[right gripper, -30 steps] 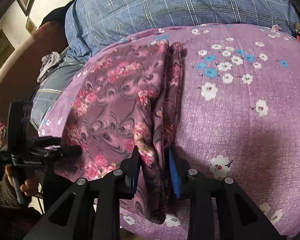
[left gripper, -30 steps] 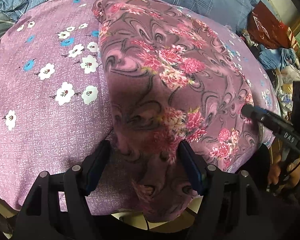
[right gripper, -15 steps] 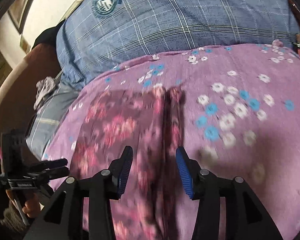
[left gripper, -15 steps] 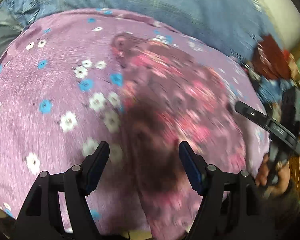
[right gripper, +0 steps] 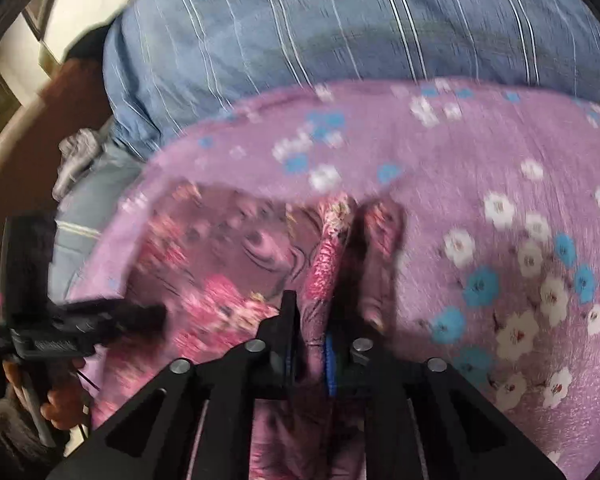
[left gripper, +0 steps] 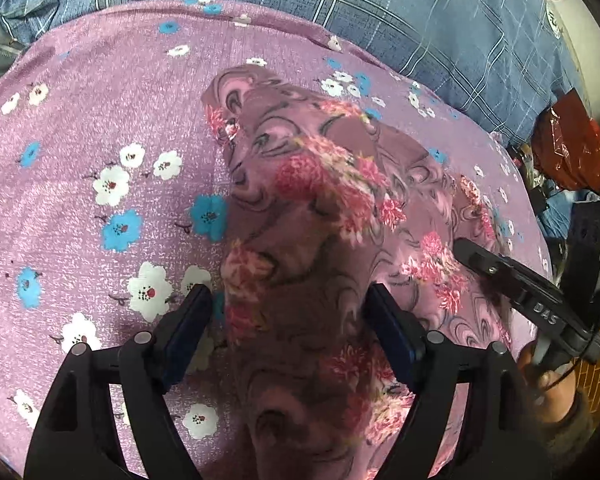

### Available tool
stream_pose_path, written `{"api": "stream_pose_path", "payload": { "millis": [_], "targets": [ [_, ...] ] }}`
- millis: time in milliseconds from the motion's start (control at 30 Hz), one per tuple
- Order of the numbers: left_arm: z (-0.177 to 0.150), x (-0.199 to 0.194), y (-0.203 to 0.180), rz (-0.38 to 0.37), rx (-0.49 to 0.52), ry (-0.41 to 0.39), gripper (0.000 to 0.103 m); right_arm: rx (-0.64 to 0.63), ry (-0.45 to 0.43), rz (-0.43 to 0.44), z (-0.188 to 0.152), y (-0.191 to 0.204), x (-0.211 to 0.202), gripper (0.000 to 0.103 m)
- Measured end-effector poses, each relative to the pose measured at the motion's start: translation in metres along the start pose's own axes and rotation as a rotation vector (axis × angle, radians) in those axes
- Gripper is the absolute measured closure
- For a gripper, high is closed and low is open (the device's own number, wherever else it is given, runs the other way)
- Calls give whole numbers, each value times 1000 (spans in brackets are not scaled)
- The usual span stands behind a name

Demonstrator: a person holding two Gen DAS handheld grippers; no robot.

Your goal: Fold small clothes

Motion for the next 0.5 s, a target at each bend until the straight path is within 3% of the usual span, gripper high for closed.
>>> {"api": "stream_pose_path", "payload": {
  "millis": [67, 167, 233, 300, 367, 433, 500],
  "targets": [
    [-6, -9, 1, 7, 15, -2, 23, -6, 3, -7, 1, 3, -7, 81],
    [-20, -28, 0, 18, 65, -31, 23, -46, -11, 10, -5, 14, -30, 81],
    [-35, -36, -1, 18, 100, -46, 23, -108, -30, 16, -16, 23, -47, 71],
    [-46, -33, 2, 18, 107, -29, 23, -168, -44, -9, -34, 26, -60, 51],
    [-57, -17, 3, 13, 109, 16, 21, -207, -29, -57, -51, 25, -58, 45],
    [-61, -11, 7, 2, 77, 1, 15, -224, 48, -113, -68, 19, -39, 44],
    [-61, -12, 7, -2, 67, -4, 14, -169, 35, -116, -76, 7, -32, 26]
  ]
}}
Point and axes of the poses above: each gripper's, at about its wrist camera, not at the fingertips, and x roughly the way its jaws point, y to its left, z to its top, the point moved 4 cm from there along x, roughly the way its jaws point, and after that the axes turned 9 degrees about y, right-handed, at the moved point
